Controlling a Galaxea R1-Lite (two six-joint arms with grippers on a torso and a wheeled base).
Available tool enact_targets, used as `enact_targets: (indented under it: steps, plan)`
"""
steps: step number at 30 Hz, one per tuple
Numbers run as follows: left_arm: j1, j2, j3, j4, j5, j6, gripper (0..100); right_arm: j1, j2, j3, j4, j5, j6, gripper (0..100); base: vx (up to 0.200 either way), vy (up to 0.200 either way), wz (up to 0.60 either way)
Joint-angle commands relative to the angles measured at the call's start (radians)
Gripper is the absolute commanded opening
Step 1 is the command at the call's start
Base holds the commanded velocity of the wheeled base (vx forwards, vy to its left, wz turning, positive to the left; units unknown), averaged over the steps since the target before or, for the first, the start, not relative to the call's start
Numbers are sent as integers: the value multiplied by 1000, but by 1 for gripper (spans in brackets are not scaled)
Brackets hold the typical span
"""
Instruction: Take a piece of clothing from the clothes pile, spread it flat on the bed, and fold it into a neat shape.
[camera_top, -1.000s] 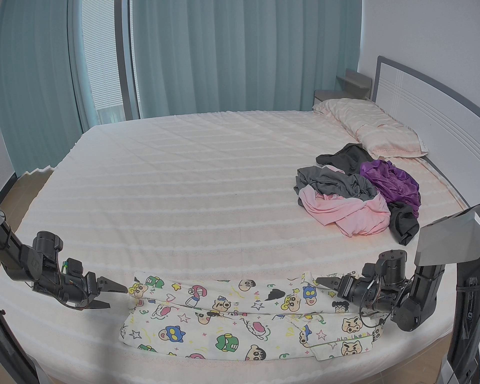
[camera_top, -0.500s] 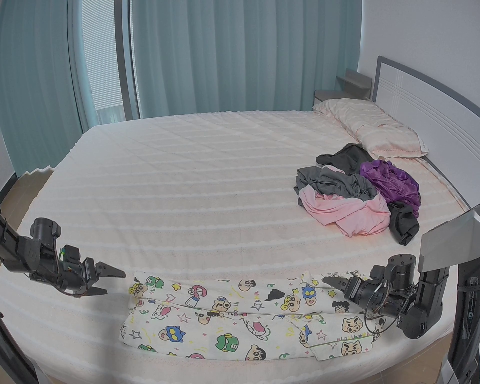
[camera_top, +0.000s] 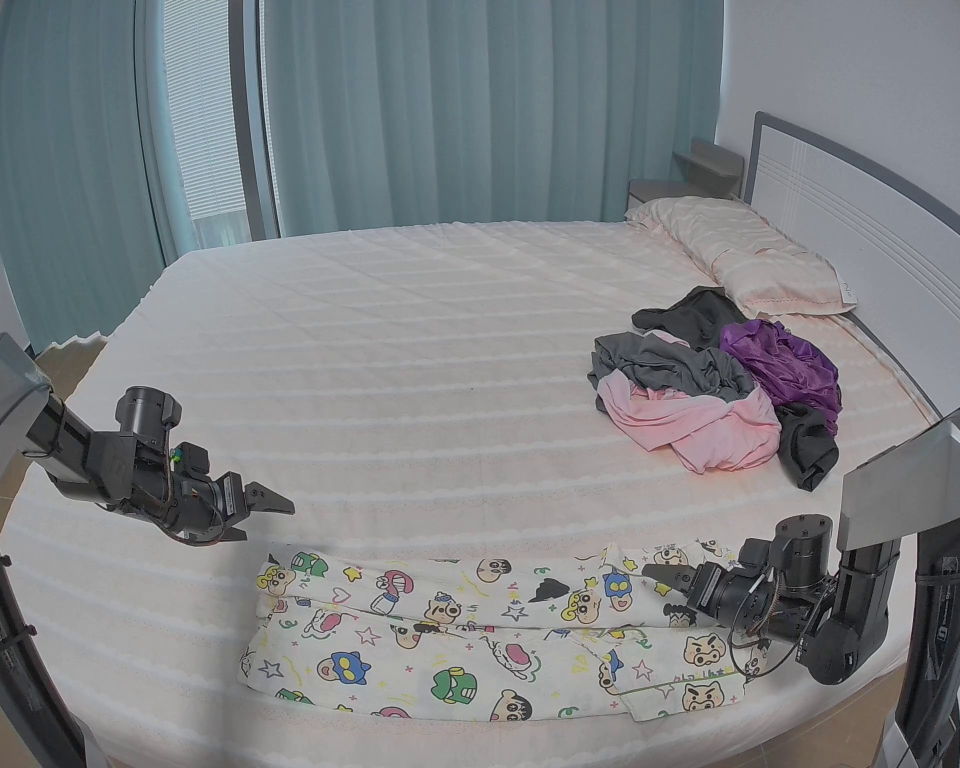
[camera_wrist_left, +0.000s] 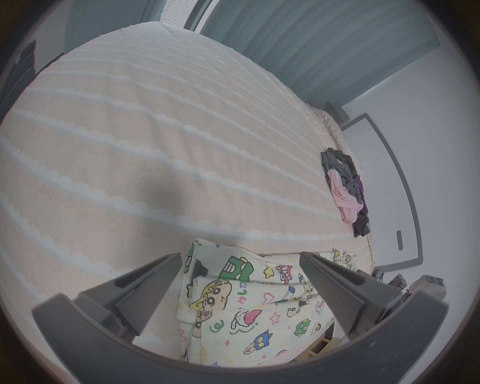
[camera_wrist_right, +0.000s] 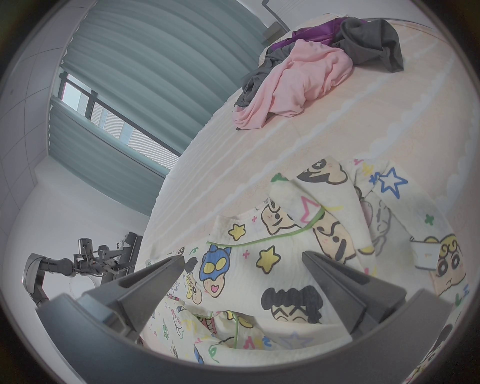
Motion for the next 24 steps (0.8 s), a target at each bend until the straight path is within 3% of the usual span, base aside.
enact_targets:
  steps: [1, 19, 20, 24]
  plan:
    - [-10, 69, -34, 6, 2, 15, 100, 8, -3, 3, -7, 1, 0, 100, 0, 0, 0]
    - [-36, 139, -58, 28, 2, 25, 100, 16, -5, 4, -7, 2, 12, 100, 0, 0, 0]
    - [-36, 143, -55, 29, 2, 25, 0, 16, -5, 3, -7, 2, 12, 100, 0, 0, 0]
    - [-36, 144, -51, 46, 2, 27, 0, 14, -6, 3, -7, 2, 12, 100, 0, 0, 0]
